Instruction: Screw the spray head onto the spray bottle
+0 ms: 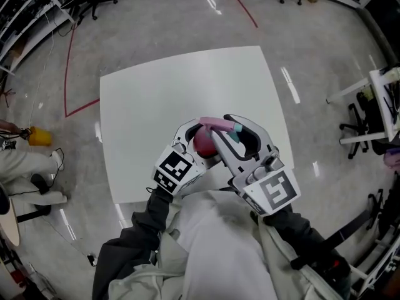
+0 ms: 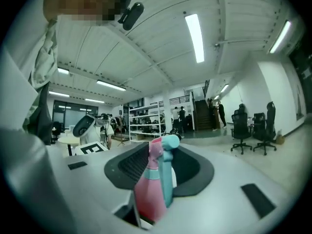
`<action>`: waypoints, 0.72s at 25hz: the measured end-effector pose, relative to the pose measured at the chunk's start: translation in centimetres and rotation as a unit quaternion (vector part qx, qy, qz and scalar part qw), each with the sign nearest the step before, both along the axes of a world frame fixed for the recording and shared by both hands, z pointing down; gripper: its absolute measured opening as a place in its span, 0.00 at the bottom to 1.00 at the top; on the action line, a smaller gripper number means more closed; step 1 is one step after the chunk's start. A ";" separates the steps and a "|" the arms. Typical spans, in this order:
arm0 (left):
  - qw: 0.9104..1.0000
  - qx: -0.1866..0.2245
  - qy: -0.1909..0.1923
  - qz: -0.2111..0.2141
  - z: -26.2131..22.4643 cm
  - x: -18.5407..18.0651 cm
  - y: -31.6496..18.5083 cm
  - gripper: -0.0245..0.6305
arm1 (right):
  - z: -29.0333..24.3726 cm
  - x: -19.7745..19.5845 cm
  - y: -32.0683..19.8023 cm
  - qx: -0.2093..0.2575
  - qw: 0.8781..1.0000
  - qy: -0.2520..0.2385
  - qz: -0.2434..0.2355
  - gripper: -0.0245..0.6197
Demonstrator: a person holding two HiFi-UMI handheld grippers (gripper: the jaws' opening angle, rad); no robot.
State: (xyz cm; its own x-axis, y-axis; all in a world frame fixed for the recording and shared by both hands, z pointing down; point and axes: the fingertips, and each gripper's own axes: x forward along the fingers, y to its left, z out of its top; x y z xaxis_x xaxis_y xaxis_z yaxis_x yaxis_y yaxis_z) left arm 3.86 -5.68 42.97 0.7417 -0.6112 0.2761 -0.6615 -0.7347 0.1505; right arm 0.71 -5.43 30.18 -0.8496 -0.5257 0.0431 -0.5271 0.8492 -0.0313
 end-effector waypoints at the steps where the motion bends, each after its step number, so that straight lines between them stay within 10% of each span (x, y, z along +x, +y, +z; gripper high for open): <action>1: 1.000 0.004 0.001 0.004 -0.2 -0.2 0.1 0.69 | -0.1 -0.1 0.1 0.012 1.000 0.009 -0.013 0.22; 6: 0.996 0.047 -0.062 0.037 -0.3 -0.2 0.3 0.69 | 0.1 -0.6 0.9 0.011 0.995 0.021 -0.100 0.20; 11: 0.990 0.056 -0.131 -0.021 1.8 -1.0 -1.5 0.69 | 1.2 -0.7 0.1 -0.012 0.999 0.019 -0.037 0.17; 18: 0.985 0.141 -0.068 -0.075 1.2 -1.9 -1.5 0.69 | 3.0 -2.4 3.7 0.095 0.974 0.099 -0.182 0.15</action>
State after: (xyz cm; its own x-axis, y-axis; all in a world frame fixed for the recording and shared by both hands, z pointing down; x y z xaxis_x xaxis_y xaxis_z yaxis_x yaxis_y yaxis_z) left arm 1.97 -7.15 44.20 0.6049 -0.7779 0.1702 -0.7659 -0.6269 -0.1431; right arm -1.74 -1.74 33.16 -0.9662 -0.2053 0.1562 -0.1693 0.9615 0.2163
